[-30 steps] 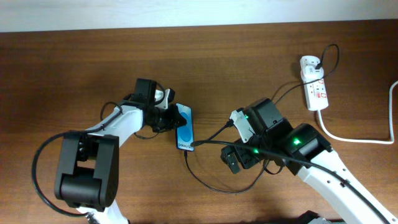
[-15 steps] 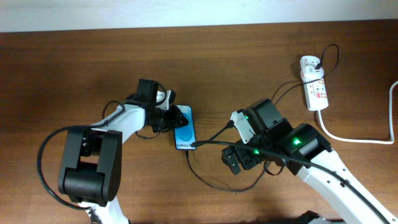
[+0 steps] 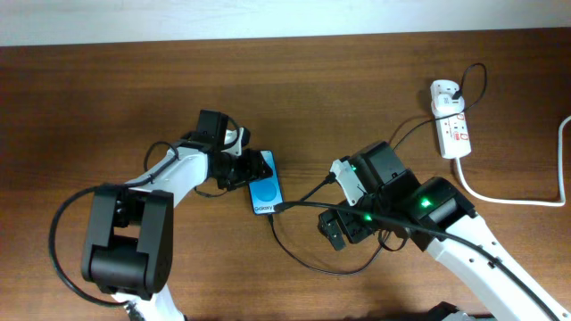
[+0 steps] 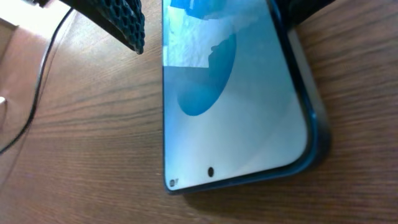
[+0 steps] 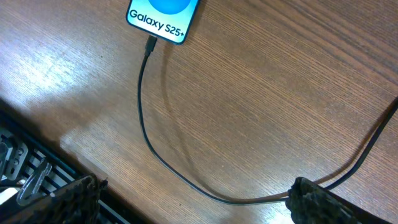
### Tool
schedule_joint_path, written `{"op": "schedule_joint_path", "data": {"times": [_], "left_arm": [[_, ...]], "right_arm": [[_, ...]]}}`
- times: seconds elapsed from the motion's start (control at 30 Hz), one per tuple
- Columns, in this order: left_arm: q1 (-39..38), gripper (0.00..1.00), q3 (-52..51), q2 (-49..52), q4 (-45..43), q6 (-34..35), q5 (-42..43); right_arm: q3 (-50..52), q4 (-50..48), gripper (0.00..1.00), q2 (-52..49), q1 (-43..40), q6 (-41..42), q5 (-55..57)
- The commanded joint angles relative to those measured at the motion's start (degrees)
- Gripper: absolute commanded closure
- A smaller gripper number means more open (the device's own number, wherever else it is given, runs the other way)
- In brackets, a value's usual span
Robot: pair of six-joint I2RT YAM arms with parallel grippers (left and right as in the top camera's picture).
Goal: Plug charger to phone and switch on socket
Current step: 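Lower the blue phone flat onto the table with the left gripper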
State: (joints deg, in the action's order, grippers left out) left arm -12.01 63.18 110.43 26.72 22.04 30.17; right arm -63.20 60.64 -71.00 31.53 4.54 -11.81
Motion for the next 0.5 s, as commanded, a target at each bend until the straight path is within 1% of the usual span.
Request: {"op": "schedule_joint_path", "data": {"times": [0.0,0.17,0.33,0.4,0.47], "left_arm": [[0.44,0.38,-3.13,4.00,2.14,2.21,-13.51],[0.44,0.37,-3.13,4.00,2.47,4.13,-13.53],[0.44,0.37,-3.13,4.00,2.78,4.26,-13.49],[0.46,0.31,-2.64,3.39,4.59,4.24,-13.53],[0.44,0.30,-1.22,1.27,8.41,4.20,-15.85]], "right_arm": [[0.22,0.00,0.02,0.11,-0.11,0.37,0.52],[0.22,0.00,0.02,0.11,-0.11,0.37,0.52],[0.22,0.00,0.02,0.11,-0.11,0.37,0.55],[0.22,0.07,0.02,0.11,-0.11,0.37,0.74],[0.22,0.02,0.02,0.11,-0.11,0.37,2.27]]}}
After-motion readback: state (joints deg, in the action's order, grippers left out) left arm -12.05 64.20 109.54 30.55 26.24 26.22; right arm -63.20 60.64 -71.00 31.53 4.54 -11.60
